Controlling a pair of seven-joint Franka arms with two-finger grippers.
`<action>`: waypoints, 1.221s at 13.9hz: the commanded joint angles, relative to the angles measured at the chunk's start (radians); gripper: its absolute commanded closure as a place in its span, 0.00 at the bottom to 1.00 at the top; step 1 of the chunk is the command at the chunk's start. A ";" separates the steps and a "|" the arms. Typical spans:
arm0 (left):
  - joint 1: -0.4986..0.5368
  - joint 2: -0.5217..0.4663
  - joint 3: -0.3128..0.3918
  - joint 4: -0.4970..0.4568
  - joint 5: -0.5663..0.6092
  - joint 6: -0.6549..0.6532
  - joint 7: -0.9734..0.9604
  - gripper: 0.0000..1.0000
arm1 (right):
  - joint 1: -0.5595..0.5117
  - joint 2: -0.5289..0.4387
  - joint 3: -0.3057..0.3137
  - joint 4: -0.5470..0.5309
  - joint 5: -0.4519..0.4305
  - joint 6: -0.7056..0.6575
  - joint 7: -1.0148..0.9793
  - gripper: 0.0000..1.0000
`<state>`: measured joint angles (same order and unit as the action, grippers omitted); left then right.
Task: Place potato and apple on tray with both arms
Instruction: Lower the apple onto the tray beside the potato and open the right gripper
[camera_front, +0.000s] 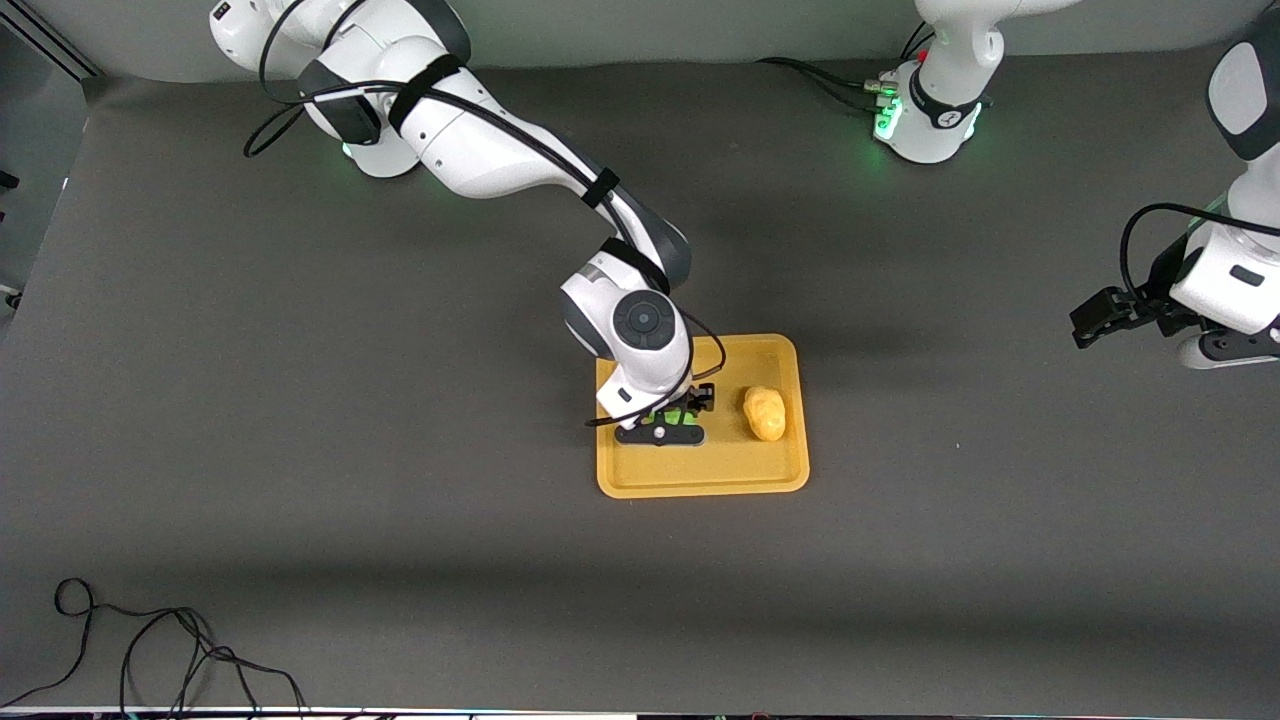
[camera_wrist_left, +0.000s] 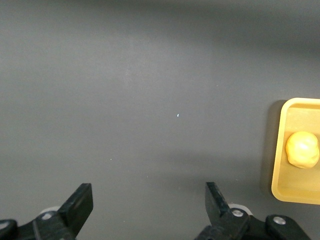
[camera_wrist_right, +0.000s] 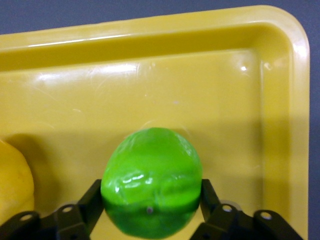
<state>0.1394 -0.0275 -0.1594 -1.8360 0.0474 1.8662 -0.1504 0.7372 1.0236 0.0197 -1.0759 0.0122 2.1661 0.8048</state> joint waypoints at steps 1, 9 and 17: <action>0.008 -0.012 -0.003 0.001 -0.011 -0.024 0.006 0.00 | 0.004 0.001 0.000 0.021 -0.008 0.003 0.022 0.00; 0.008 -0.008 -0.005 -0.002 -0.011 -0.025 0.005 0.00 | -0.153 -0.222 0.000 -0.031 0.000 -0.198 -0.163 0.00; 0.003 -0.014 -0.006 0.000 -0.011 -0.036 -0.012 0.00 | -0.265 -0.591 -0.076 -0.254 0.023 -0.381 -0.303 0.00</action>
<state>0.1397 -0.0248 -0.1612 -1.8356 0.0459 1.8521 -0.1510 0.4725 0.5353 -0.0320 -1.2458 0.0240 1.8424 0.5286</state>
